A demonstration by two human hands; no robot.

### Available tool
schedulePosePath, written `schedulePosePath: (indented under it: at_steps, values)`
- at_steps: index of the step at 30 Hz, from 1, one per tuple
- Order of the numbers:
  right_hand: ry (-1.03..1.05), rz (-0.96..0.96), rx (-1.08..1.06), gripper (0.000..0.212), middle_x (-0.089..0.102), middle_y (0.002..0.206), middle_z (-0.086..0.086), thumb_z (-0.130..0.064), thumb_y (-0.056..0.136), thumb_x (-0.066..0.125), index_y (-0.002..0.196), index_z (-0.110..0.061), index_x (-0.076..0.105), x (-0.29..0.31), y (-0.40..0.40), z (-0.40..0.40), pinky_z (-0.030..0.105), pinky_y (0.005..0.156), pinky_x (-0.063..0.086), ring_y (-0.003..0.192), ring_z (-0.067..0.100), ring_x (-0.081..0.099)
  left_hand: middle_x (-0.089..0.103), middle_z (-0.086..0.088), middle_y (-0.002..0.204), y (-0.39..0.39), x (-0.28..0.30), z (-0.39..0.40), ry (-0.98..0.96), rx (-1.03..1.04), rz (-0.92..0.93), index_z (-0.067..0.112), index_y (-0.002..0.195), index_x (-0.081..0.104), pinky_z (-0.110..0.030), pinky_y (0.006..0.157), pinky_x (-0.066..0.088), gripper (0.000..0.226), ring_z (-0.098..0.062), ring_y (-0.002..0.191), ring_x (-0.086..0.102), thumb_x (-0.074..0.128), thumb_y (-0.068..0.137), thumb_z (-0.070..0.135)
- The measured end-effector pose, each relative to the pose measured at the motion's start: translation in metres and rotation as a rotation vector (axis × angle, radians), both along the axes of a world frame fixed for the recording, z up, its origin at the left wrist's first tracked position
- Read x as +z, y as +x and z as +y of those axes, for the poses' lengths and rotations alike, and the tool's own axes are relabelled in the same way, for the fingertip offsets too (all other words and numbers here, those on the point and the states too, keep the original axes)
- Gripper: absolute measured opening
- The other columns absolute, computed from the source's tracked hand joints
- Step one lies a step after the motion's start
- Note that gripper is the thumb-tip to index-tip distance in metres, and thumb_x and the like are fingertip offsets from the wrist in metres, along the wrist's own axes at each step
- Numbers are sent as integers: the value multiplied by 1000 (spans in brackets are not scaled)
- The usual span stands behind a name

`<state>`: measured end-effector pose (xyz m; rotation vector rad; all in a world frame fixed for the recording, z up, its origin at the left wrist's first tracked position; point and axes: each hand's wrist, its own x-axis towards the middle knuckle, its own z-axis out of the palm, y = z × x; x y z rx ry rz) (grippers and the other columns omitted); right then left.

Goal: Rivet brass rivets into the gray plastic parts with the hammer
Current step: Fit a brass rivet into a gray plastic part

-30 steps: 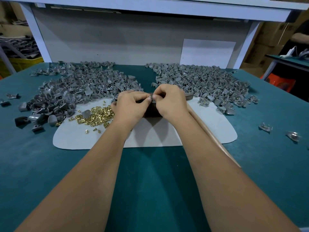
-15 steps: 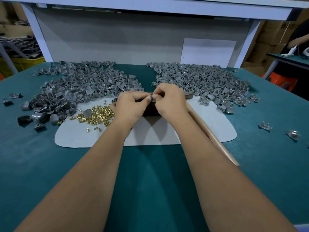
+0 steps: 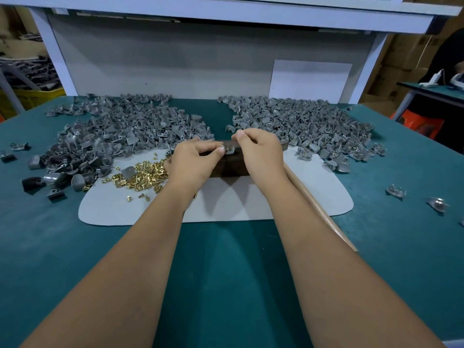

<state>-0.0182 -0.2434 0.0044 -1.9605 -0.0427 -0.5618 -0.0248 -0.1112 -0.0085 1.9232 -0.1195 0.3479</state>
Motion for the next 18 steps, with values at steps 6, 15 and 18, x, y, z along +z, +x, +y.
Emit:
schedulePosePath:
  at_steps: [6, 15, 18]
  values:
    - [257, 27, 36, 26, 70, 80, -7, -20, 94, 55, 73, -26, 69, 2, 1, -2, 39, 90, 52, 89, 15, 66, 67, 23, 104, 3, -2, 1, -76, -13, 17, 43, 82, 72, -53, 115, 27, 15, -13, 131, 49, 71, 89, 30]
    - [504, 18, 64, 29, 69, 80, -3, -15, 99, 47, 79, -15, 69, 5, 3, -7, 14, 72, 50, 77, 4, 64, 68, 20, 112, 7, -4, 2, -93, -4, 34, 38, 88, 77, -52, 117, 24, 9, -10, 135, 44, 71, 89, 32]
    - [521, 40, 70, 29, 69, 80, -1, -14, 98, 48, 79, -13, 69, 7, 2, -7, 17, 76, 51, 79, 7, 64, 66, 25, 105, 6, -3, 1, -98, -21, 40, 41, 81, 76, -54, 115, 29, 12, -16, 131, 50, 71, 88, 33]
